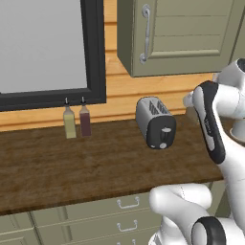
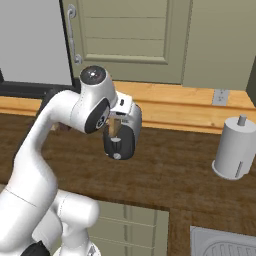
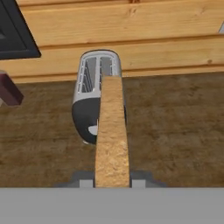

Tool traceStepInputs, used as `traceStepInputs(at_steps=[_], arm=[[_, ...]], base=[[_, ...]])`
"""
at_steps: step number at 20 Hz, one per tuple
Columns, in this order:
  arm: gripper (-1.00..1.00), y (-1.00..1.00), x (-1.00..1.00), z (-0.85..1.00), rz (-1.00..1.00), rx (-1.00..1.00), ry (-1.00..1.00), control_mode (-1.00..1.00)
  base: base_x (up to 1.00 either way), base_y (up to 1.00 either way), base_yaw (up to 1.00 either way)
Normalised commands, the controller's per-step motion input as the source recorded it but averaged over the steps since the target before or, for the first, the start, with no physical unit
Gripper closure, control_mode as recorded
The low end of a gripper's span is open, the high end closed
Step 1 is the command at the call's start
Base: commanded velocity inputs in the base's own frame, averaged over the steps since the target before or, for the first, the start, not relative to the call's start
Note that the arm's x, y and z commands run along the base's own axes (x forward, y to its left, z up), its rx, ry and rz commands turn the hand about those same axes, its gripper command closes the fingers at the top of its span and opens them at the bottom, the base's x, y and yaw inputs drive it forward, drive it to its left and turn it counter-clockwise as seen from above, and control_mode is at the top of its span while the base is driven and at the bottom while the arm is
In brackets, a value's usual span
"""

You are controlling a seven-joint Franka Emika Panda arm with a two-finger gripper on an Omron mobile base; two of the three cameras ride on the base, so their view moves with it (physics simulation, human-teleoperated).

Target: Start the toaster. Once the lever pops up, take the bread to the plate on the dining counter.

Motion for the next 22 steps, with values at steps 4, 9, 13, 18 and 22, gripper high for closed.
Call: traceStepInputs(at_steps=[4,9,13,18,22], arm=[[1.0,0.0,-0.99,-0.01,0.0,0.0,0.06,-1.0],[1.0,0.0,-0.99,-0.21,0.0,0.0,0.0,-1.0],[1.0,0.02,-0.47,-0.04,0.0,0.0,0.0,-1.0],[1.0,0.0,-0.16,0.0,0.0,0.0,0.0,-1.0],[1.0,0.0,-0.07,0.0,0.0,0.0,0.0,1.0]], base=[[0.0,0.0,0.0],[0.0,0.0,0.0],[0.0,0.0,0.0],[0.0,0.0,0.0],[-0.23,0.02,0.0]])
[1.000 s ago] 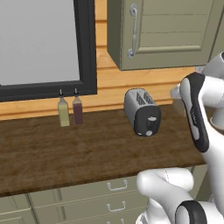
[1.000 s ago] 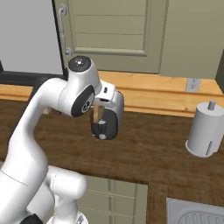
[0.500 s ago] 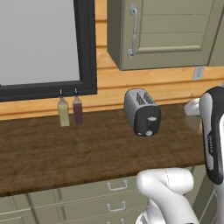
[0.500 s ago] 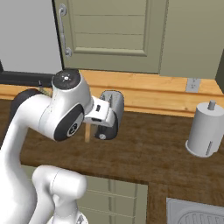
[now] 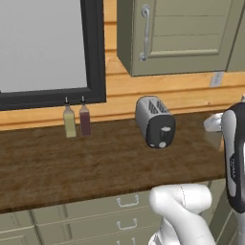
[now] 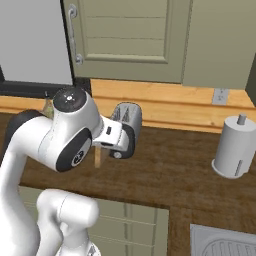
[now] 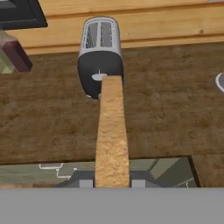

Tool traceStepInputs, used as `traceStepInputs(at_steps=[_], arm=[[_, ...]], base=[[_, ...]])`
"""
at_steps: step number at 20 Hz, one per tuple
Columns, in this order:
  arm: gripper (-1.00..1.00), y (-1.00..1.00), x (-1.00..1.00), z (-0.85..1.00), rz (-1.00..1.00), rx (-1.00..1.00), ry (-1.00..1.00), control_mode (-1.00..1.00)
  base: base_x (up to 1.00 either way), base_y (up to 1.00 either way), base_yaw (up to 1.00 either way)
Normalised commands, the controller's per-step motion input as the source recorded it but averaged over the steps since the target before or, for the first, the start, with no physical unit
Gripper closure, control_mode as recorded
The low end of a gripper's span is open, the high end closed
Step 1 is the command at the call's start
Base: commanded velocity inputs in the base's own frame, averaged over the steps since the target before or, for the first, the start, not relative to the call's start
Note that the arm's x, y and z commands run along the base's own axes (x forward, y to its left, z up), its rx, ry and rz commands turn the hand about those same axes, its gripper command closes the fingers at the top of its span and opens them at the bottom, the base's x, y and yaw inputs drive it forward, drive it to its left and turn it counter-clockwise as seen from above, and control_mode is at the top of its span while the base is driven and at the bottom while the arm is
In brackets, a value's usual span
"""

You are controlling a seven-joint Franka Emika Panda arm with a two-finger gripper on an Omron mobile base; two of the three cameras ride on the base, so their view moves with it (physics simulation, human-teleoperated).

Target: Start the toaster. Once the lever pops up, take the bread to the plate on the dining counter.

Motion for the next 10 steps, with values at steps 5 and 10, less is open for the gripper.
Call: traceStepInputs(at_steps=[5,10], arm=[[1.0,0.0,0.0,0.0,0.0,0.0,0.0,1.0],[1.0,0.0,0.0,0.0,0.0,0.0,0.0,1.0]], base=[[-0.86,0.31,0.02],[-0.63,0.88,0.22]])
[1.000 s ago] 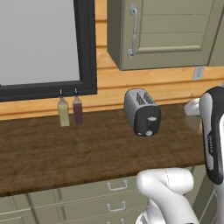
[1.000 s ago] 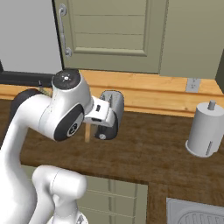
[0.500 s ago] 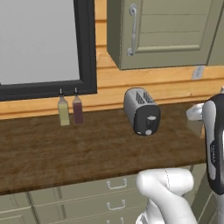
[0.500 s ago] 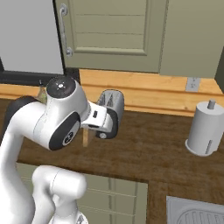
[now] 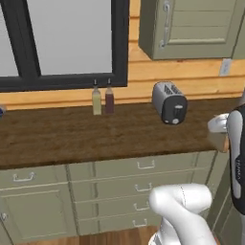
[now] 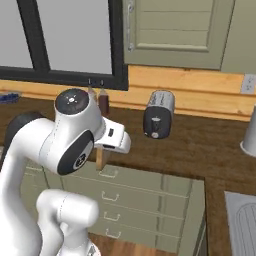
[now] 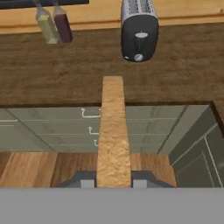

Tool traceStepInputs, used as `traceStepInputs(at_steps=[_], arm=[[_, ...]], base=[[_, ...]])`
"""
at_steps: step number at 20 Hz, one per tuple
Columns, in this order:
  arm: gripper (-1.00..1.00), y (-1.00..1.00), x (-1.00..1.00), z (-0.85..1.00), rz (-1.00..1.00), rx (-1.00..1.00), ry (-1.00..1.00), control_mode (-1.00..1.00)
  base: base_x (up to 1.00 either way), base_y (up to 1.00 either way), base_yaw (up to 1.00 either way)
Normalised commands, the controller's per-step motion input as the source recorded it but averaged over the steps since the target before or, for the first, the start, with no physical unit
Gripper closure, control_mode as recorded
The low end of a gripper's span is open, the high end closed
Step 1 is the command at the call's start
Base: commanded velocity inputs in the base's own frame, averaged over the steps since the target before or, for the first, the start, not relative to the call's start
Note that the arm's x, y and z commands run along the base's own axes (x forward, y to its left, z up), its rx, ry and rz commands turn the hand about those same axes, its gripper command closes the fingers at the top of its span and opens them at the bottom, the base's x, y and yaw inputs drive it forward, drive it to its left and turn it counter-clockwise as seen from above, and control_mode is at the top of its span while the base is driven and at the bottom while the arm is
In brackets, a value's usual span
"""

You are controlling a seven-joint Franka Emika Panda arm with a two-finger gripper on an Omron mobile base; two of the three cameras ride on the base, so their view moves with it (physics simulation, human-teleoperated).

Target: Start the toaster. Once the lever pops up, take the bread to the plate on the dining counter.

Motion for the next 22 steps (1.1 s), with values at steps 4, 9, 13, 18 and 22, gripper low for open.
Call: traceStepInputs(at_steps=[4,9,13,18,22], arm=[[1.0,0.0,0.0,0.0,0.0,0.0,0.0,1.0],[1.0,0.0,0.0,0.0,0.0,0.0,0.0,1.0],[1.0,0.0,0.0,0.0,0.0,0.0,0.0,1.0],[1.0,0.0,0.0,0.0,0.0,0.0,0.0,1.0],[1.0,0.0,0.0,0.0,0.0,0.0,0.0,1.0]], base=[[-0.02,0.94,0.78],[0.0,0.49,0.99],[0.0,0.43,1.0],[0.0,0.43,1.0],[0.0,0.46,0.99]])
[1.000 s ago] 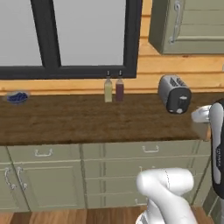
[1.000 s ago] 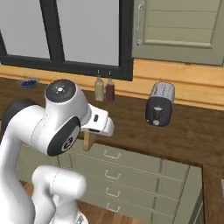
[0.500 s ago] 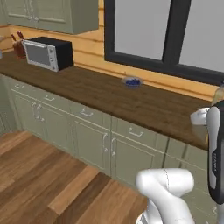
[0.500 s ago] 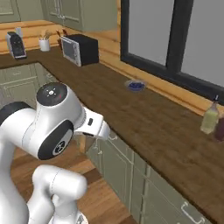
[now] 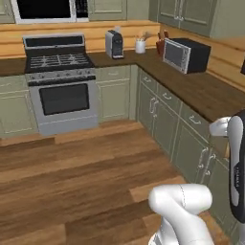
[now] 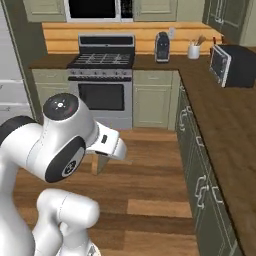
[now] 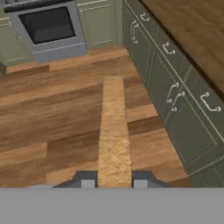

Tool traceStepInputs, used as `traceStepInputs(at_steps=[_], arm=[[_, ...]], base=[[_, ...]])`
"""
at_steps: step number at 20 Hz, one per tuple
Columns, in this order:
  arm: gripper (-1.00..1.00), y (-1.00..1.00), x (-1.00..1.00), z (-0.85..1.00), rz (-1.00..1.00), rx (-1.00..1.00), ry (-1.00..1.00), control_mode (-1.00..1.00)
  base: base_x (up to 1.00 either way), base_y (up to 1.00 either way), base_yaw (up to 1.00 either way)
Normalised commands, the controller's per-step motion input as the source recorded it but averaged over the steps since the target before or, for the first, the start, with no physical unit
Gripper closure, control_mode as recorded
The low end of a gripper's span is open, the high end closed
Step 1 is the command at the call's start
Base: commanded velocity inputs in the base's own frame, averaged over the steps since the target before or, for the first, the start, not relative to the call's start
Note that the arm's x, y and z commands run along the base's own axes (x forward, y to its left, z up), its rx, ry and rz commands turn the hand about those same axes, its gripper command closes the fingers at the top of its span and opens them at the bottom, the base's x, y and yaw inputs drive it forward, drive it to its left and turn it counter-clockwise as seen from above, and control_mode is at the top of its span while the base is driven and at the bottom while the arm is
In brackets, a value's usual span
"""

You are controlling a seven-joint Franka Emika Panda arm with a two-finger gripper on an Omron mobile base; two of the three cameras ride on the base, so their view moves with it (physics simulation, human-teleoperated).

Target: Start the toaster. Once the lever pops up, take the bread to the plate on the dining counter.

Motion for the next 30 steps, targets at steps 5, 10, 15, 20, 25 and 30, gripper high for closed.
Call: traceStepInputs(at_steps=[5,10,15,20,25,30], arm=[[1.0,0.0,0.0,0.0,0.0,0.0,0.0,1.0],[1.0,0.0,0.0,0.0,0.0,0.0,0.0,1.0],[1.0,0.0,0.0,0.0,0.0,0.0,0.0,1.0],[1.0,0.0,0.0,0.0,0.0,0.0,0.0,1.0],[1.0,0.0,0.0,0.0,0.0,0.0,0.0,1.0],[1.0,0.0,0.0,0.0,0.0,0.0,0.0,1.0]], base=[[-0.03,0.43,0.97],[0.0,0.39,0.94],[0.0,0.35,0.89],[0.01,0.37,0.83],[0.35,0.19,0.59],[0.99,0.07,0.15]])
